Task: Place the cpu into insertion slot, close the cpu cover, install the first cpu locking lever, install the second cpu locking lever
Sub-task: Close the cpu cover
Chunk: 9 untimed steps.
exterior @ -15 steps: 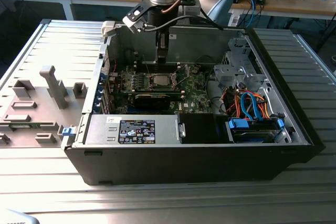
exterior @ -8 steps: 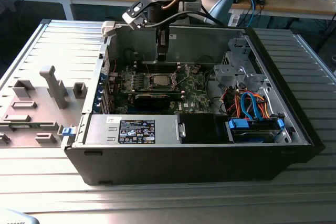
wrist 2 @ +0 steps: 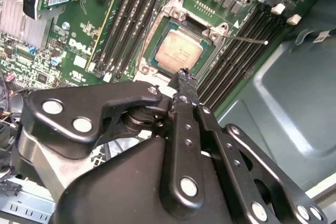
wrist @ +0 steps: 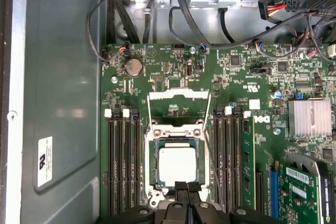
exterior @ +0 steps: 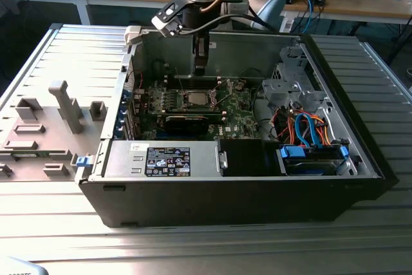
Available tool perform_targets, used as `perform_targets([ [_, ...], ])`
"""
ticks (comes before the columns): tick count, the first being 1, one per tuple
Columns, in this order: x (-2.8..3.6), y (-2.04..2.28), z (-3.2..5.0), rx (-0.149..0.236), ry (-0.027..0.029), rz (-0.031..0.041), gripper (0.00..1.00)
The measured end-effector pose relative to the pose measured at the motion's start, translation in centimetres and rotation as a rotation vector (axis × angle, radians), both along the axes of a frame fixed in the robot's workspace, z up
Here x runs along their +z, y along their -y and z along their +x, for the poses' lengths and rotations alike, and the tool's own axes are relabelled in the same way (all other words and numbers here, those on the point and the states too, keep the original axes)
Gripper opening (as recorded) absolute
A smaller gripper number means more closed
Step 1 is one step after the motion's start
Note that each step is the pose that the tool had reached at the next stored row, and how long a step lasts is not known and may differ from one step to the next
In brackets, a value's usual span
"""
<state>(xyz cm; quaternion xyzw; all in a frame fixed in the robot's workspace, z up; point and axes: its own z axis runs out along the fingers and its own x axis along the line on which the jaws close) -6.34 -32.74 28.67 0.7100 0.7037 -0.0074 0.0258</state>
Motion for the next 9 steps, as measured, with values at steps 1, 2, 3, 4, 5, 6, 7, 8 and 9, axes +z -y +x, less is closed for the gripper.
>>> perform_targets([
  [1, 0.00, 0.03, 0.19, 0.000, -0.0001, 0.0000, 0.11],
  [2, 0.01, 0.04, 0.32, 0.000, -0.0002, -0.0001, 0.11],
  [3, 0.00, 0.05, 0.60, 0.000, -0.0001, -0.0001, 0.11],
  [4, -0.01, 0.05, 0.97, 0.000, -0.0001, -0.0002, 0.11],
  [5, -0.01, 0.05, 1.24, 0.000, -0.0001, -0.0003, 0.11],
  [6, -0.01, 0.05, 1.45, 0.000, -0.0002, -0.0003, 0.11],
  [7, -0.01, 0.05, 1.89, 0.000, -0.0003, -0.0005, 0.11],
  [8, -0.01, 0.05, 2.08, 0.000, -0.0004, -0.0006, 0.11],
  [9, -0.01, 0.06, 2.26, 0.000, -0.0004, -0.0006, 0.11],
])
